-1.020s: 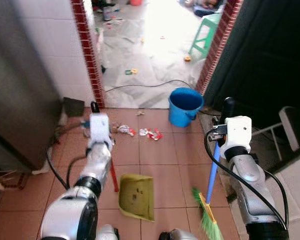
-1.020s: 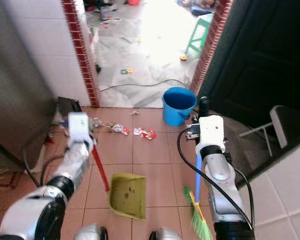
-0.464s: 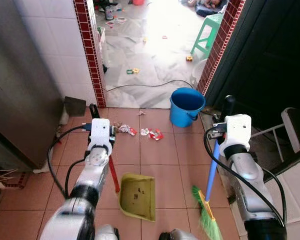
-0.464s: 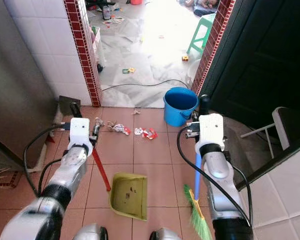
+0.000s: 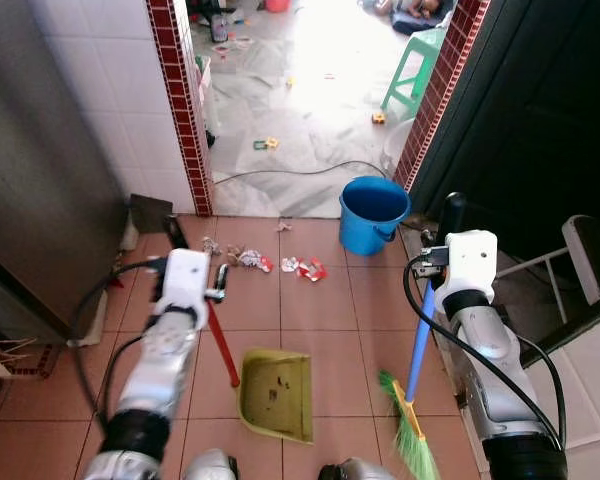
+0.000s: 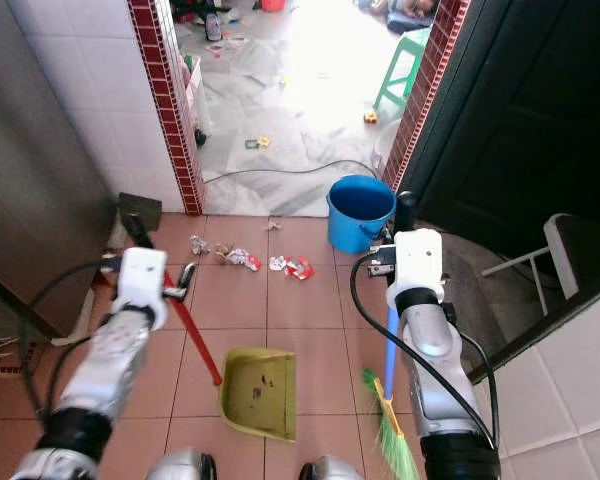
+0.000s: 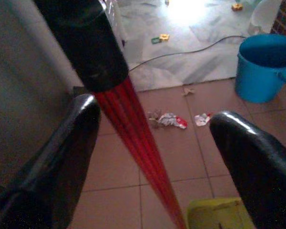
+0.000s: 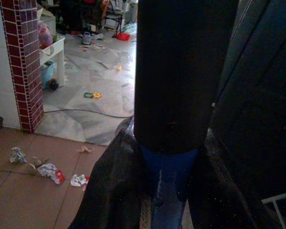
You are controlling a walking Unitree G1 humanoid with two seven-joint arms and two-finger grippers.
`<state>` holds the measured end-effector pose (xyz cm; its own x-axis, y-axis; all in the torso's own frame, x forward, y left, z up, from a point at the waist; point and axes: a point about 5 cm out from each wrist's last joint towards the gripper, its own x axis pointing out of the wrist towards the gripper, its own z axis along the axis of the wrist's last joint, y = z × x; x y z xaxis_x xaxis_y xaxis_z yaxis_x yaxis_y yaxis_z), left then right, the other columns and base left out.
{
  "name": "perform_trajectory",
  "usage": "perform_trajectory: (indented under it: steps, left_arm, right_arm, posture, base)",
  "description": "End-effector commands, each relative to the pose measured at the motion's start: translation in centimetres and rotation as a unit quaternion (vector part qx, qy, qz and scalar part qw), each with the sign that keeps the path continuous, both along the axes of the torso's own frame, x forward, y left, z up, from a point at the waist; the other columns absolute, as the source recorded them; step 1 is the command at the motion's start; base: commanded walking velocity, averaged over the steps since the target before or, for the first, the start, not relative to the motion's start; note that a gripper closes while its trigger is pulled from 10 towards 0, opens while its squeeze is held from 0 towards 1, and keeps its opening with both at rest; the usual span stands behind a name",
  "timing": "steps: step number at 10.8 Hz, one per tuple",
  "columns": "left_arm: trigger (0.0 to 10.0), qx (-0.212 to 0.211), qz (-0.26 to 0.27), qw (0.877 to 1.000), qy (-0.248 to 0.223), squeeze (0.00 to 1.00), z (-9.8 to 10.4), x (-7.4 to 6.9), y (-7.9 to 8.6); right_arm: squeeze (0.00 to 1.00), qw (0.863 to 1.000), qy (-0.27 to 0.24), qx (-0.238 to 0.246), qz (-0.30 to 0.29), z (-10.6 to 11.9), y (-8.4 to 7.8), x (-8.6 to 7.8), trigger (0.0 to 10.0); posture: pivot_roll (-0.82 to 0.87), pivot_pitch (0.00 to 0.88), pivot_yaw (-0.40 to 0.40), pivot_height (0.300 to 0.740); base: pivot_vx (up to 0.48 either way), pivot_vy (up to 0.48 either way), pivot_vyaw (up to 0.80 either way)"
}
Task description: Sweep floor
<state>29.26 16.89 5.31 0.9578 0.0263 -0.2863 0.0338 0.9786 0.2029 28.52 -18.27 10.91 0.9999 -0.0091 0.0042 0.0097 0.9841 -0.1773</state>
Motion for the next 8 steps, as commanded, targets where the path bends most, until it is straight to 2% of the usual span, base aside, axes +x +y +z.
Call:
perform_trajectory:
  steps: [1, 5, 6, 8]
  left_arm:
    - [10.0, -0.015, -0.003, 1.000, 0.001, 1.00, 0.2, -0.2, 0.1]
    - [10.0, -0.049, -0.039, 0.998, 0.003, 1.00, 1.0, -1.0, -0.7]
    - [10.0, -0.064, -0.044, 0.997, -0.011, 1.00, 1.4, -1.5, -0.3]
    - [10.0, -0.059, -0.024, 0.998, -0.027, 1.00, 1.8, -2.2, 0.8]
  right_arm:
    - [0.00, 1.000, -0.019, -0.009, -0.004, 0.7, -0.2, 0.4, 10.0]
    - [0.00, 1.000, -0.018, -0.011, -0.004, 0.6, -0.3, 0.3, 10.0]
    - [0.00, 1.000, -0.018, -0.012, -0.004, 0.5, -0.4, 0.2, 10.0]
    - [0.00, 1.000, -0.014, -0.013, -0.001, 0.3, -0.4, 0.1, 10.0]
  posture:
    - [-0.09, 0.000, -0.042, 0.740]
    - [-0.09, 0.000, -0.048, 0.740]
    - [-0.08, 0.000, -0.051, 0.740]
    - [-0.07, 0.000, -0.063, 0.740]
  base:
    - [0.000, 0.000, 0.00]
    - [0.000, 0.000, 0.00]
    - [0.000, 0.000, 0.00]
    - [0.000, 0.000, 0.00]
